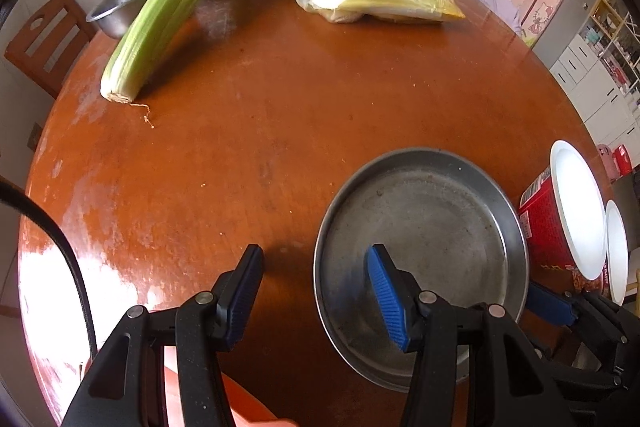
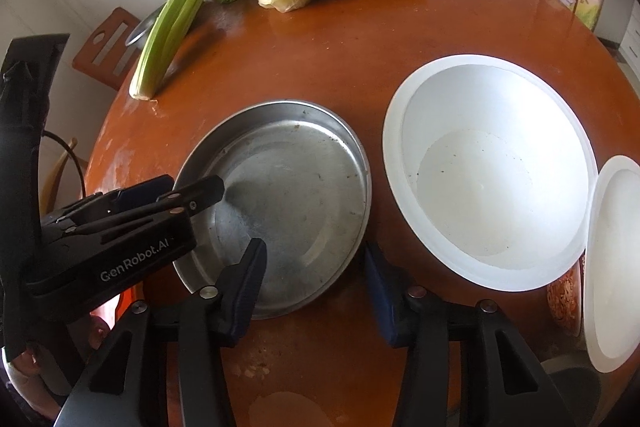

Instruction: Organize plates and bowls

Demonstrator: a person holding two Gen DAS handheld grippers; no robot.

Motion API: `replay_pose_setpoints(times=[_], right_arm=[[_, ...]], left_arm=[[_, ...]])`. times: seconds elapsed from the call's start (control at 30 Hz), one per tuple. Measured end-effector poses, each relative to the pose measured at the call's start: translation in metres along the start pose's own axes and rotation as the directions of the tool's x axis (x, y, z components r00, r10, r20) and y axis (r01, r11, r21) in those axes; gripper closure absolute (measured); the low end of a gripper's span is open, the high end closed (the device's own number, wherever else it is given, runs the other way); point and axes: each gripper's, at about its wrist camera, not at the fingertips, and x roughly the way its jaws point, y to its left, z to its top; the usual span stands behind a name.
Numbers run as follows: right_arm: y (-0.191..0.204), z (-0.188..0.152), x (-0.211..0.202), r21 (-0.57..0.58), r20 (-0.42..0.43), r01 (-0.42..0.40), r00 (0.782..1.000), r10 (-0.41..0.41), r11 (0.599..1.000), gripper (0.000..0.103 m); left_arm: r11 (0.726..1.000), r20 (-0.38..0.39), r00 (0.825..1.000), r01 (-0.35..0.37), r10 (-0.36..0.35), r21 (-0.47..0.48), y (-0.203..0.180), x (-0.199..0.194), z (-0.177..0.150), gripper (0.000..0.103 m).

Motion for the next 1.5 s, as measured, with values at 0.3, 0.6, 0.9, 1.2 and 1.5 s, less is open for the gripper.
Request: replay_pose_setpoints(times=[0.3, 0.6, 0.9, 1.2, 1.5], right_arm=[[0.013, -0.004, -0.003, -0.055, 0.016, 0.002, 1.000, -0.001, 0.998, 0.057], [0.016, -0.010, -0.025, -0.068, 0.075, -0.017, 0.997, 0.022, 0.998, 0.057], [0.023, -0.022, -0.047, -0.092, 0.116, -0.043, 0.992, 0.053, 0.995, 0.057], [0.037, -0.038, -0.081, -0.127, 0.186, -0.059, 0.979, 0.082, 0.990, 0.057], [0.058, -0.057, -0.110, -0.178, 0.245, -0.071, 0.963, 0.114, 0.981, 0.057]], left_arm=[[1.000, 0.016, 1.000, 0.006, -0.006, 0.030, -0.004, -0.005, -0.004, 0.070], [1.000, 0.065, 0.998, 0.005, -0.006, 0.024, -0.004, -0.030, -0.012, 0.070], [1.000, 0.116, 0.993, -0.017, 0.014, 0.025, -0.005, -0.062, -0.027, 0.070], [0.999, 0.179, 0.984, -0.026, 0.022, 0.020, -0.004, -0.098, -0.043, 0.070], [0.999, 0.246, 0.969, -0.035, 0.032, 0.008, 0.005, -0.137, -0.062, 0.070]])
